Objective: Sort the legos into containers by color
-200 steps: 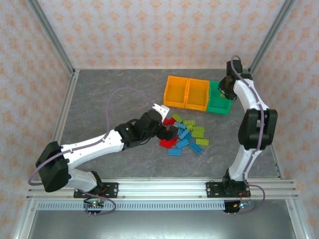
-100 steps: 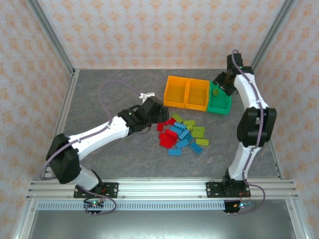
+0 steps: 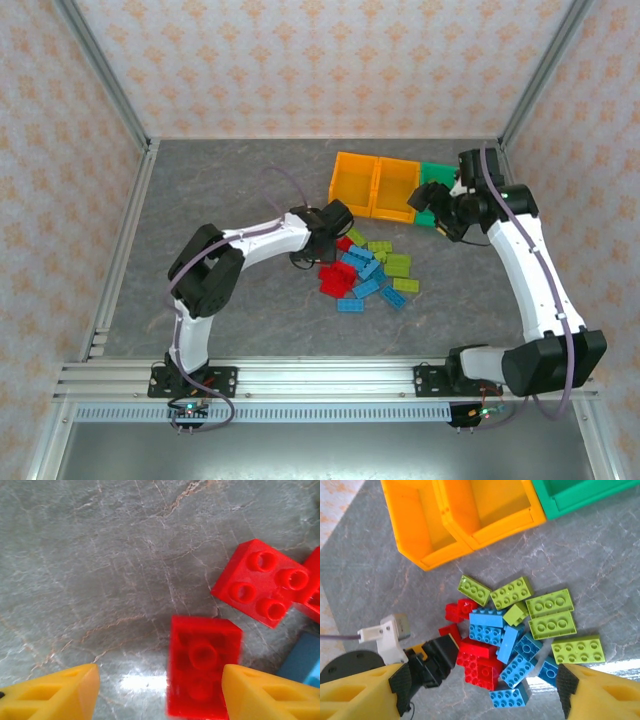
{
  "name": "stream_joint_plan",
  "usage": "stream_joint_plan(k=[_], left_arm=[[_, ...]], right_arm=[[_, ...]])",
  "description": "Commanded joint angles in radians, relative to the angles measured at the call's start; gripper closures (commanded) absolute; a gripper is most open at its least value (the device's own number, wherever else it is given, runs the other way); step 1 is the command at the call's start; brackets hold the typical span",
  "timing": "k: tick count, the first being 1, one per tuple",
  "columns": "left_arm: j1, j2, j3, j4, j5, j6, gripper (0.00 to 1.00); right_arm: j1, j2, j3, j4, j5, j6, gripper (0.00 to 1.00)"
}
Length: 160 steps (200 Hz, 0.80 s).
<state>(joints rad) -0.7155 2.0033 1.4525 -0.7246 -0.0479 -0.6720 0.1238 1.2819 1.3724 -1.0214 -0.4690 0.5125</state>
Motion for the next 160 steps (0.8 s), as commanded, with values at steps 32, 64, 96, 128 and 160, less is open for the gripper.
stream_joint_plan(k=[32,64,96,128,160], left_arm=[[0.045,0.092,0.093,-0.028,0.05,0.049,0.47],[0.048,0.135,0.131,-0.038,0.079,0.066,0.54],[0.05,0.174,0.16,-0.045,0.105,0.09,0.7],[0.063,0.127,0.17,-0.063,0.106,0.074,0.81],[0.07,0.032,0.325,-0.109,0.05,0.102,0.85]], right_arm=[[0.005,0.027,0.011,-0.054,0.002,-0.005,0.21],[0.005,0.044,0.027,-0.053,-0.011,0.001,0.21],[0.005,0.079,0.059,-0.074,0.002,-0.03,0.21],[0.005,0.114,0.11,-0.09,0.0,-0.036,0.21],[0.005,0.121,0.157,-0.124,0.007,-0.057,0.21]])
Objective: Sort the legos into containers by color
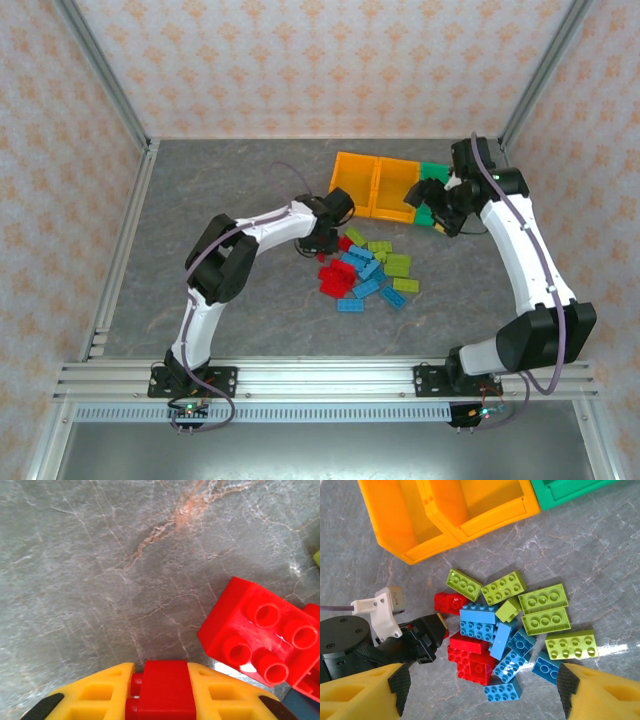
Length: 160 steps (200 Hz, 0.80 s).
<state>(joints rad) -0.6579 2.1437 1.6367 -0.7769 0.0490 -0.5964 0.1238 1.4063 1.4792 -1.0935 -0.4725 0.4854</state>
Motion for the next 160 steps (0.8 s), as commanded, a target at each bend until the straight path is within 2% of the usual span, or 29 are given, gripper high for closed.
stream_joint_plan(k=[1,30,53,86,117,136,160], left_arm=[[0.012,-0.109,0.15,-0.056,-0.048,0.029,0.85],[0.02,-0.044,0.388,-0.013,-0.056,0.134,0.88],[0.038,0.115,0.626,-0.032,-0.102,0.185,0.89],[0.083,0.337,0.927,-0.018,-0.145,0.175,0.88],[0.111,0.421,0.966,0.124,-0.037,0.178,0.87],[0.114,0.435,0.967,0.169,0.007,0.19,0.83],[0.115,0.428,0.968,0.174,0.025,0.204,0.63]], right_arm=[[0.005,-0.005,0.05,-0.052,0.011,-0.03,0.21],[0.005,-0.045,0.001,-0.027,0.042,-0.014,0.21],[0.005,-0.082,-0.041,-0.013,0.054,0.018,0.21],[0.005,-0.13,-0.061,-0.021,0.098,0.012,0.21],[0.005,-0.16,-0.061,-0.065,0.167,-0.021,0.2],[0.005,-0.182,-0.087,-0.052,0.179,-0.009,0.2],[0.005,-0.191,-0.114,-0.036,0.165,0.001,0.2]])
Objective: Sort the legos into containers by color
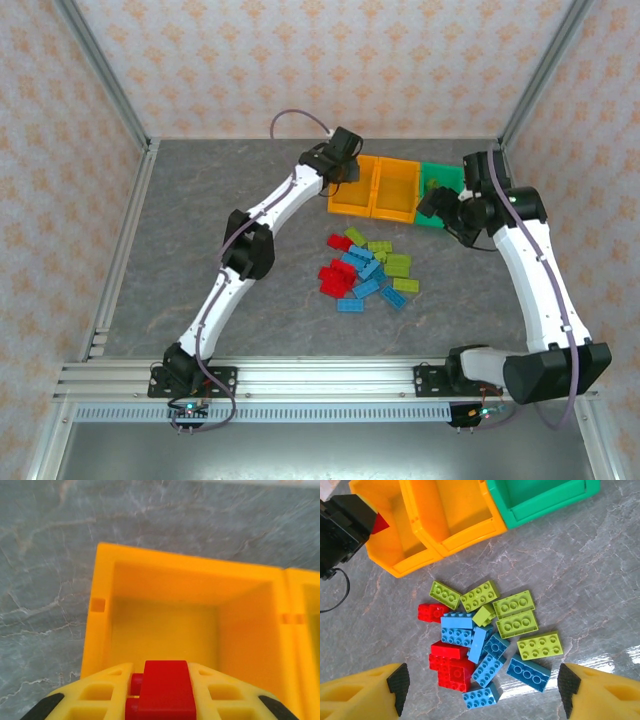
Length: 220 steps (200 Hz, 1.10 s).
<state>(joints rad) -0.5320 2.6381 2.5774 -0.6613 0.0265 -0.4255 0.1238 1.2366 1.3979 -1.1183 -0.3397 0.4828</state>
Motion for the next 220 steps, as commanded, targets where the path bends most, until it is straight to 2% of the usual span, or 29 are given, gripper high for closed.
stream_joint_plan(k=[1,27,48,64,101,119,144,167,191,214,220], left_arm=[[-0.011,-0.067,0.026,0.058,0.048,0.034,0.62],[-0.011,-0.107,0.022,0.025,0.057,0.06,0.45],[-0.015,-0.179,-0.034,0.017,0.076,0.089,0.44],[-0.021,-0.292,-0.178,0.073,0.088,0.11,0.44],[-0.04,-0.639,-0.598,0.232,0.073,0.133,0.44],[-0.04,-0.825,-0.8,0.266,0.064,0.161,0.43],[-0.04,-1.05,-1.023,0.22,0.023,0.25,0.42],[-0.039,-1.228,-1.186,0.15,-0.03,0.309,0.41],[-0.039,-1.38,-1.342,0.145,-0.074,0.293,0.4],[-0.04,-1.468,-1.448,0.171,-0.112,0.265,0.35],[-0.039,-1.481,-1.468,0.176,-0.122,0.263,0.32]], right_arm=[[0.005,-0.022,-0.034,-0.011,0.032,0.004,0.2],[0.005,-0.022,-0.06,0.004,0.025,-0.001,0.2],[0.007,-0.021,-0.085,0.034,-0.003,-0.019,0.21],[0.04,-0.011,-0.102,0.061,-0.028,-0.043,0.22],[0.267,0.096,-0.086,0.106,0.063,-0.213,0.25],[0.34,0.189,-0.061,0.107,0.108,-0.276,0.28],[0.435,0.293,-0.034,0.069,0.14,-0.298,0.32],[0.576,0.288,-0.116,0.081,0.186,-0.311,0.33],[0.705,0.278,-0.205,0.11,0.217,-0.324,0.27],[0.72,0.308,-0.255,0.151,0.126,-0.23,0.17],[0.724,0.315,-0.276,0.18,0.11,-0.199,0.09]])
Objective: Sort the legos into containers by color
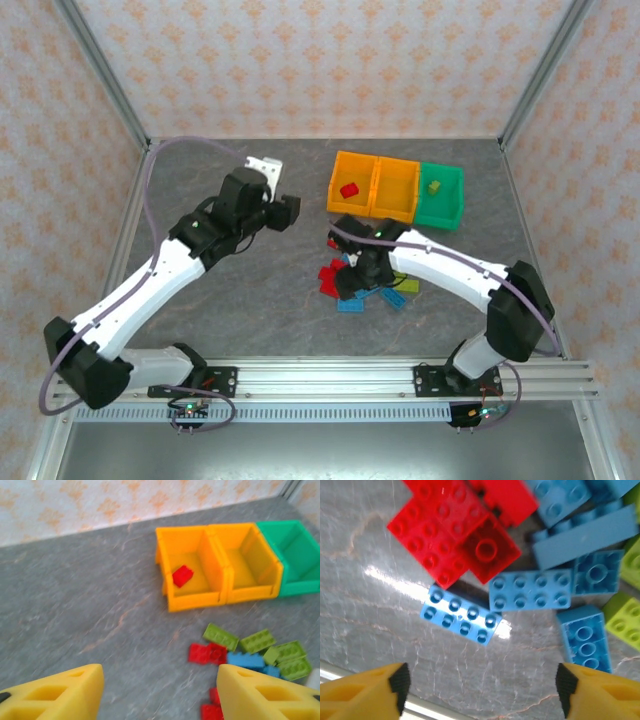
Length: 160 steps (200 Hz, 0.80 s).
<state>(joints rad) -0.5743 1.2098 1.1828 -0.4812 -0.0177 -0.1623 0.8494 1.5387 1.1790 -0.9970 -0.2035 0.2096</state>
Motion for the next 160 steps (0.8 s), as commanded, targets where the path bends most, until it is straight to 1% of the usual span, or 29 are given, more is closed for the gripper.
stream_joint_plan(k=[1,8,24,60,77,92,117,132,150,156,160], left_arm=[[0.003,-0.055,-0.076,-0.004,-0.081,0.0,0.31],[0.003,-0.068,-0.095,-0.001,-0.091,-0.006,0.28],[0.004,-0.092,-0.121,-0.007,-0.108,-0.029,0.23],[0.003,-0.142,-0.184,-0.003,-0.073,-0.069,0.21],[0.002,-0.175,-0.214,-0.004,-0.064,-0.094,0.2],[0.003,-0.21,-0.251,0.002,-0.052,-0.102,0.19],[0.004,-0.254,-0.288,-0.027,-0.052,-0.11,0.19],[0.003,-0.282,-0.304,-0.037,-0.062,-0.119,0.19],[0.002,-0.313,-0.324,-0.043,-0.073,-0.138,0.19],[0.003,-0.322,-0.329,-0.045,-0.073,-0.143,0.18],[0.002,-0.326,-0.331,-0.046,-0.071,-0.146,0.18]], right_arm=[[-0.001,0.014,-0.061,0.061,-0.029,0.08,0.08],[0.003,0.028,-0.082,0.083,-0.045,0.112,0.04],[0.009,0.066,-0.099,0.091,-0.074,0.153,0.0],[0.02,0.051,-0.178,0.211,-0.141,0.227,0.01],[0.02,0.057,-0.185,0.247,-0.114,0.235,0.01],[0.02,0.076,-0.175,0.272,-0.061,0.229,0.01],[0.02,0.152,-0.134,0.287,-0.052,0.24,0.0],[0.02,0.214,-0.103,0.278,-0.056,0.246,0.05],[0.02,0.27,-0.082,0.257,-0.047,0.258,0.17],[0.02,0.276,-0.078,0.246,-0.041,0.262,0.2],[0.021,0.277,-0.078,0.243,-0.04,0.266,0.23]])
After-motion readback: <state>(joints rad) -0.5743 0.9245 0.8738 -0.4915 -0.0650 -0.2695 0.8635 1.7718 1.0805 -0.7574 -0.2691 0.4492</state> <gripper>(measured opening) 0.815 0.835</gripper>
